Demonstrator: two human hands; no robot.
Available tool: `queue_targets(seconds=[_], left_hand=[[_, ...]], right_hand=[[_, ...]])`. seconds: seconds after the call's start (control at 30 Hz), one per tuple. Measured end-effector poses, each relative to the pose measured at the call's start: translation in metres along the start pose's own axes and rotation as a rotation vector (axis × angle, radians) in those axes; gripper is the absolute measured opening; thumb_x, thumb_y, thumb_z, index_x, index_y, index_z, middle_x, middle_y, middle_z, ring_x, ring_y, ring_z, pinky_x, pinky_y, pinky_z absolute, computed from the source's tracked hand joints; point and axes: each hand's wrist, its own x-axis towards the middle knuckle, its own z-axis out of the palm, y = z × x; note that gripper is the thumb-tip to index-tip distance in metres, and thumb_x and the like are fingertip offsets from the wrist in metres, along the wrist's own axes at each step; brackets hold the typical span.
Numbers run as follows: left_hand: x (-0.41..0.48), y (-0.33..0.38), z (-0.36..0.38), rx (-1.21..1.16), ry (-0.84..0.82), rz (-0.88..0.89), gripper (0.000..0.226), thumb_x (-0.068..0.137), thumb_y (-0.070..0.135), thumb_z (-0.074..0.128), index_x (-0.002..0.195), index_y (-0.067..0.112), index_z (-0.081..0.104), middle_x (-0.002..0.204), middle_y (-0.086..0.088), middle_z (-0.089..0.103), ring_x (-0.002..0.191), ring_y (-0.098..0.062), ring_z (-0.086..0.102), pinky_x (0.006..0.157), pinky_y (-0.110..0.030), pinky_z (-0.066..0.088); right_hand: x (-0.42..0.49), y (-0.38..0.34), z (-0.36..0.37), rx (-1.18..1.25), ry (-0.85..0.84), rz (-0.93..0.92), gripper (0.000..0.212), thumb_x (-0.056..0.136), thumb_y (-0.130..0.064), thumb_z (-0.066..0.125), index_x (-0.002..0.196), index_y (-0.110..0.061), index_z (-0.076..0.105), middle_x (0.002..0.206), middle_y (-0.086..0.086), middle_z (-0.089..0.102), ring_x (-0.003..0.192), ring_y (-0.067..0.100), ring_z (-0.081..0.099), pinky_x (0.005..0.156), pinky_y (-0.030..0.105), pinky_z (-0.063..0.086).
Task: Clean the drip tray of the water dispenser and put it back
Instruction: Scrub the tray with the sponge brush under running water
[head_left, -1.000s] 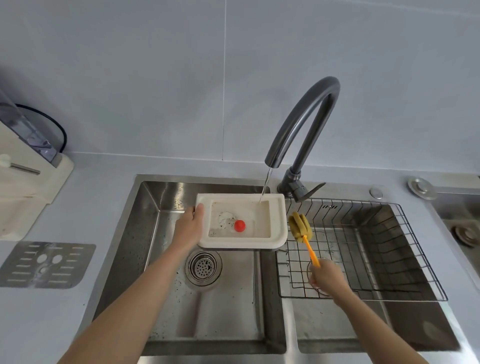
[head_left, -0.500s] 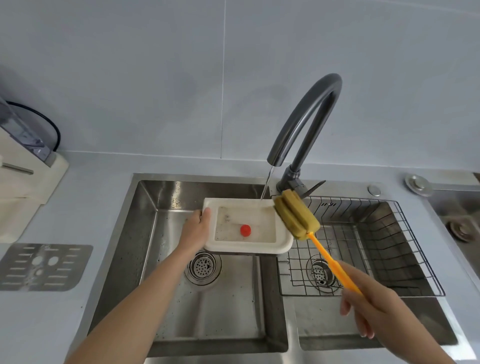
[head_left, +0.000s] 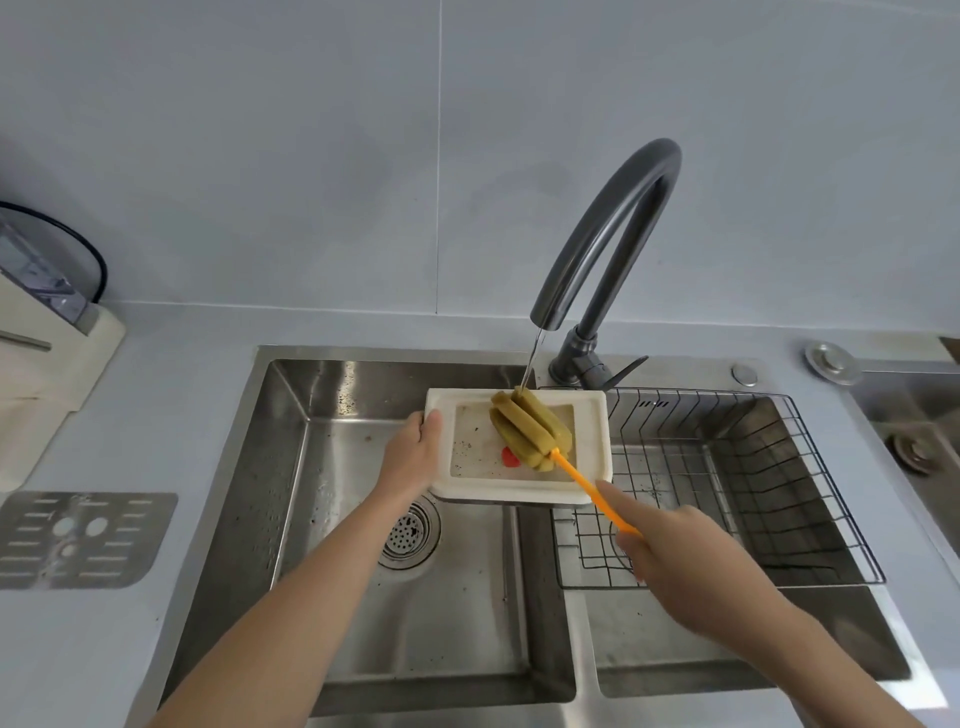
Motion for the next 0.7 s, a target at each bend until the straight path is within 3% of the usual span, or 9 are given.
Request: queue_targets(seconds=[0.13,0.27,0.37,0.47,0.6,0.7], left_hand=[[0.001,0.006,0.002,0.025,0.001,0.042,0.038,0.097,0.033,0.027,0.111,0.005,0.05,0.079,0.003,0.051,0.069,-0.008,0.046,0.056,-0.019,0.033],[0.006,0.008,0.007,0.024,-0.037,0.089,0.039,0.097,0.035,0.027,0.111,0.007,0.051,0.085,-0.001,0.054,0.083,-0.019,0.052,0.061,-0.017,0.037],[0.009,0.008,0.007,0.012,-0.039,0.112,0.04,0.097,0.035,0.027,0.109,0.007,0.052,0.084,-0.001,0.055,0.077,-0.016,0.052,0.06,-0.018,0.038],[0.012,0.01,0.003,0.046,-0.036,0.163,0.039,0.098,0.031,0.025,0.112,0.005,0.051,0.087,-0.002,0.055,0.077,-0.015,0.052,0.06,-0.023,0.036],[0.016,0.008,-0.002,0.02,-0.014,0.156,0.039,0.098,0.029,0.026,0.115,0.002,0.049,0.09,-0.006,0.055,0.084,-0.021,0.053,0.071,-0.028,0.038],[0.016,0.007,-0.004,0.026,-0.006,0.159,0.039,0.098,0.029,0.026,0.115,0.002,0.048,0.092,-0.008,0.056,0.085,-0.024,0.053,0.072,-0.031,0.038]], right_hand=[[0.012,-0.009,-0.001,-0.065,-0.008,-0.067,0.045,0.096,-0.018,0.034,0.136,-0.034,0.025,0.066,0.002,0.047,0.055,0.018,0.044,0.05,0.028,0.038],[0.021,-0.019,0.001,-0.09,-0.021,-0.131,0.048,0.096,-0.019,0.035,0.139,-0.037,0.022,0.069,0.005,0.048,0.055,0.021,0.044,0.051,0.029,0.04],[0.023,-0.021,0.0,-0.108,-0.025,-0.152,0.049,0.096,-0.019,0.034,0.139,-0.037,0.021,0.064,0.002,0.04,0.05,0.017,0.037,0.046,0.026,0.033],[0.021,-0.018,-0.001,-0.142,-0.039,-0.163,0.052,0.096,-0.016,0.034,0.14,-0.038,0.019,0.068,0.005,0.043,0.055,0.02,0.041,0.051,0.03,0.036],[0.014,-0.016,0.0,-0.212,-0.084,-0.173,0.055,0.095,-0.014,0.034,0.14,-0.042,0.018,0.063,-0.002,0.029,0.055,0.015,0.033,0.057,0.032,0.036],[0.013,-0.011,-0.006,-0.207,-0.109,-0.158,0.052,0.096,-0.019,0.034,0.139,-0.043,0.02,0.072,0.002,0.041,0.069,0.022,0.044,0.07,0.034,0.044]])
